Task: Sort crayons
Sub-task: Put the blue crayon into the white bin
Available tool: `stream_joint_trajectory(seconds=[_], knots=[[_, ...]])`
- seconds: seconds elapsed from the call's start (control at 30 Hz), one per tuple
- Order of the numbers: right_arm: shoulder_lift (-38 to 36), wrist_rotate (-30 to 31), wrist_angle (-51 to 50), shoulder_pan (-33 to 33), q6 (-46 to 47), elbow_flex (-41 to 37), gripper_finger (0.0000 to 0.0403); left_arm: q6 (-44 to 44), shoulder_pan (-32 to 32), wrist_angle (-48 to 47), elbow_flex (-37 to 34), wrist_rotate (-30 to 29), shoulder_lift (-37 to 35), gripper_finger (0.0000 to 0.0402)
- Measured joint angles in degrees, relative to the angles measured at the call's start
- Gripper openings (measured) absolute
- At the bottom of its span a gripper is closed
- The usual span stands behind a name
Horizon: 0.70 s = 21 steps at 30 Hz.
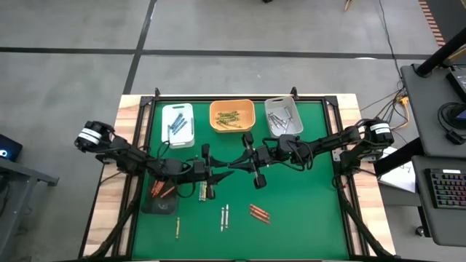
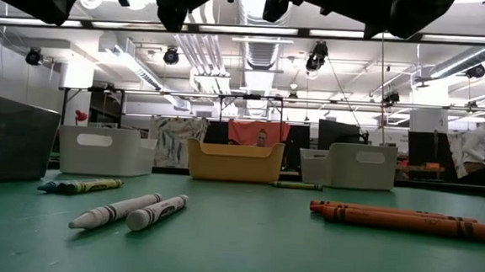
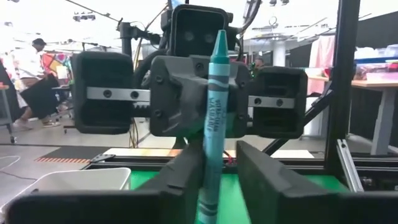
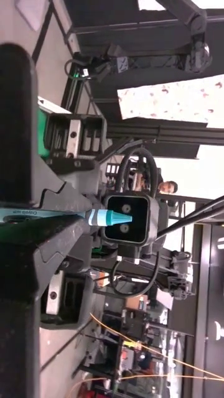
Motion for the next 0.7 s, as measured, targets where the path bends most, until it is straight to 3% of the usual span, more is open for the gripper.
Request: stream_joint_trajectory(seconds=[0.13, 0.4, 0.57, 0.7], knots=[[-0.06, 0.50, -0.24, -0.02, 3.15, 0.00, 0.0013, -0.07, 0.01, -0.17, -0.40, -1.60, -0.61, 0.0015], [-1.82, 5.03, -3.95, -0.13, 5.04, -0.02, 0.0085, -0.47, 0.07, -3.25, -0.44, -4.00, -1.70, 0.0008], [-5.99, 14.55, -13.25, -0.26, 5.23, -0.02, 0.0125, -3.37, 0.75, -17.62, -0.44, -13.76, -7.61, 0.0004], [-9.16, 22.24, -21.11, -0.28, 6.17, -0.04, 0.0140, -10.38, 4.07, -37.82, -0.44, -20.01, -15.28, 0.0003]])
